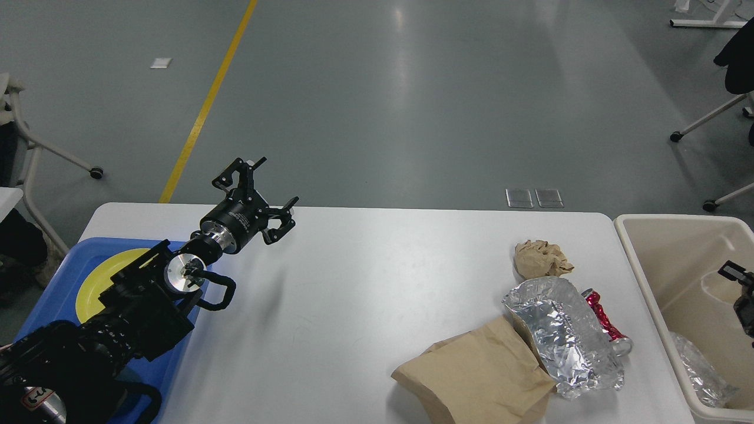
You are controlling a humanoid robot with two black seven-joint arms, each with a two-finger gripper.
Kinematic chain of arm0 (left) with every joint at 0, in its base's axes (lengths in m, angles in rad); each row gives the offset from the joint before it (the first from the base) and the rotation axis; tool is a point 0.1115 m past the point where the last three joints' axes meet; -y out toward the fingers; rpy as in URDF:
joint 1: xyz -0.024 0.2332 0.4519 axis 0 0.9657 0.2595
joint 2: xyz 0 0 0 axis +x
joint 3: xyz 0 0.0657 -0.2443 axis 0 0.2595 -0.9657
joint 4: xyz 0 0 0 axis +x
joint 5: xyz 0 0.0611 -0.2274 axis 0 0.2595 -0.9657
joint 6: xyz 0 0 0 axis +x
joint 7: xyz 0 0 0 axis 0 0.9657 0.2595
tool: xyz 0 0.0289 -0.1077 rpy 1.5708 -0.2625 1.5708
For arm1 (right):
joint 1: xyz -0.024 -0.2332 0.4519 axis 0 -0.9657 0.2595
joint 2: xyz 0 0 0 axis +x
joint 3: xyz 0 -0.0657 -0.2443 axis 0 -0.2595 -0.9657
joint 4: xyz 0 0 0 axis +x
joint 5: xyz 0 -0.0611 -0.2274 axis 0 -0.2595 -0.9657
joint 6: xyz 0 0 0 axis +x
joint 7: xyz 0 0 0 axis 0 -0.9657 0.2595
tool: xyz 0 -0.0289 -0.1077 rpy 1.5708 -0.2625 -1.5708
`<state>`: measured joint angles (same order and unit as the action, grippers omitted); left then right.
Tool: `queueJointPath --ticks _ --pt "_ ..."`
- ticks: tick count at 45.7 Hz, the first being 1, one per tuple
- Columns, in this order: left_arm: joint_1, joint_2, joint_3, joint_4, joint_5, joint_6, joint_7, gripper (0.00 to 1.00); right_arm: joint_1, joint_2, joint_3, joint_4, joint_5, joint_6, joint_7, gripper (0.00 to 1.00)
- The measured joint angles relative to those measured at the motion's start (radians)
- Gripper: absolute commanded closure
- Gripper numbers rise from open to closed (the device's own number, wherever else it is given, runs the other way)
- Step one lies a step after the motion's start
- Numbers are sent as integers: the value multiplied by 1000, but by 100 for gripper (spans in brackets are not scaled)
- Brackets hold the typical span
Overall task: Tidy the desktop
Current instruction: 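Carry the paper cup over the white bin and release it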
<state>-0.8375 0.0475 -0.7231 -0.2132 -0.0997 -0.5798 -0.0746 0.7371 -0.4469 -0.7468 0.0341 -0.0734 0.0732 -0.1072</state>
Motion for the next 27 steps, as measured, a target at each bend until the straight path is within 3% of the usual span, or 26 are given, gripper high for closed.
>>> queueJointPath --ticks 8,15,22,27 --pt "0 0 0 0 0 0 0 3 29 -18 2 57 4 14 0 0" --pt "0 0 0 0 0 0 0 3 122 -129 -12 209 3 40 0 0" --pt "0 0 0 0 0 0 0 3 264 -234 -51 376 -2 132 -1 0" --pt "0 0 0 0 0 0 0 3 369 -266 -90 430 -7 258 -6 0"
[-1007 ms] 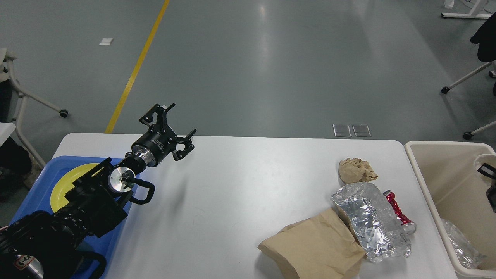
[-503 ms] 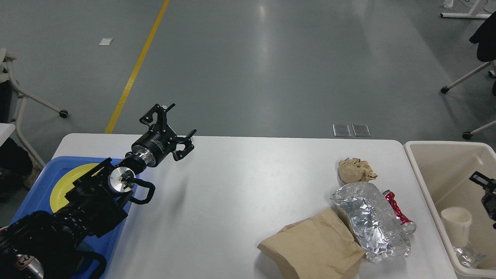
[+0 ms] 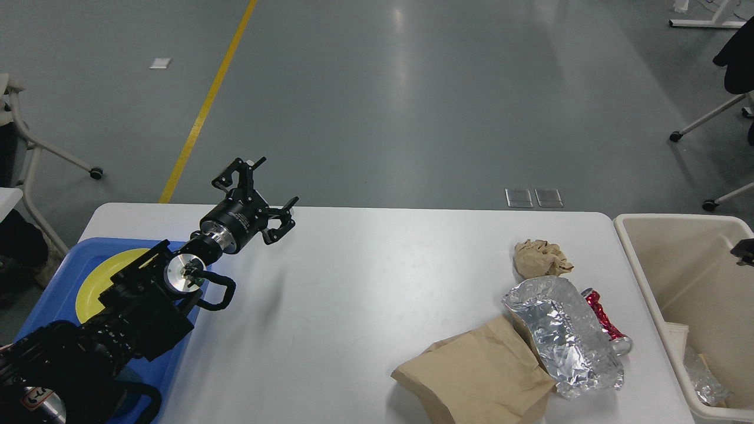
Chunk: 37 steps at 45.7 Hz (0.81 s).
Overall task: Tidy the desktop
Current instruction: 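Carry the paper cup over the white bin and release it, then lower the right gripper onto the crumpled tan paper ball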
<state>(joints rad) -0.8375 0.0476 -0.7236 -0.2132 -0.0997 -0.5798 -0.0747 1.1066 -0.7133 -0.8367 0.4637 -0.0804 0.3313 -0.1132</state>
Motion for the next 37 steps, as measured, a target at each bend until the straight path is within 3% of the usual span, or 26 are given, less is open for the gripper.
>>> queueJointPath --ticks 9,15,27,37 --pt "0 0 0 0 0 0 0 3 196 6 -50 17 -7 269 -5 0" --pt "0 0 0 0 0 0 0 3 370 88 -78 42 -61 414 -8 0" --pt "0 0 0 0 0 0 -1 3 590 269 -94 87 -104 539 -8 0" --pt "0 0 0 0 0 0 -1 3 697 464 -201 143 -108 544 -7 0"
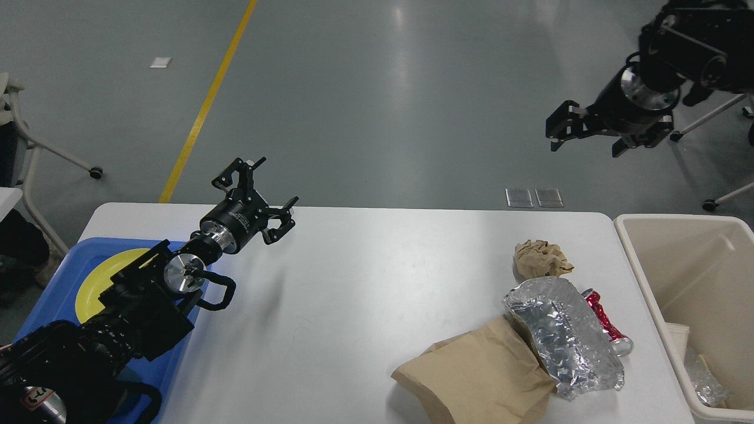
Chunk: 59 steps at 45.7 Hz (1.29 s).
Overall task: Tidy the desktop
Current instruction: 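Lower the right gripper onto the crumpled tan paper ball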
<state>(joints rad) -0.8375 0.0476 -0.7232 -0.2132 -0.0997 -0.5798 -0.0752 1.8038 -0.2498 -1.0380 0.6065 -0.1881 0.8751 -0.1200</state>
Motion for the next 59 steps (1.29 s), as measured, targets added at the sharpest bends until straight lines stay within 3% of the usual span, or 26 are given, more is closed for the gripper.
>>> queueJointPath --ticks 12,19,34,59 --pt "0 0 0 0 0 0 0 3 -71 189 -19 -4 4 -43 1 0" --pt "0 0 0 0 0 0 0 3 -181 234 -26 -29 2 -115 1 0" --pt "0 0 0 0 0 0 0 3 -423 270 -56 -175 0 -316 -1 0" --pt "0 0 -1 0 0 0 0 3 -632 267 -83 -327 0 -349 6 0"
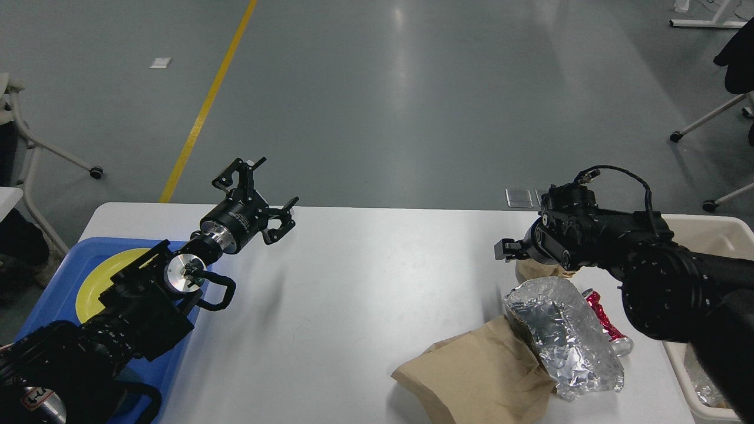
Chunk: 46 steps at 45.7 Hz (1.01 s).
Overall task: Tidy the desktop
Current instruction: 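Lower the right gripper onto the crumpled tan paper ball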
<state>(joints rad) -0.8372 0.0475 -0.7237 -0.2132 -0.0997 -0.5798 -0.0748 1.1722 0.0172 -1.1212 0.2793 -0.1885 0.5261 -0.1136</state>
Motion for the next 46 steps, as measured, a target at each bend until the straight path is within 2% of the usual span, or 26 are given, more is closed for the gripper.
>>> queueJointPath --ticks 18,21,27,34,39,46 --pt "0 0 1 0 0 0 0 3 -67 5 2 -23 8 -135 -1 0" --pt "0 0 1 0 0 0 0 3 -69 6 2 -23 10 -142 -1 4" --pt "0 0 1 0 0 0 0 3 -71 6 2 -23 12 -145 -1 25" --pt "0 0 1 0 0 0 0 3 -71 7 3 -15 15 -134 -3 72" --pt "0 0 1 0 0 0 0 3 -71 7 6 -6 16 -117 -4 100" --pt "0 0 0 0 0 0 0 3 -66 7 20 -5 19 -45 -4 100"
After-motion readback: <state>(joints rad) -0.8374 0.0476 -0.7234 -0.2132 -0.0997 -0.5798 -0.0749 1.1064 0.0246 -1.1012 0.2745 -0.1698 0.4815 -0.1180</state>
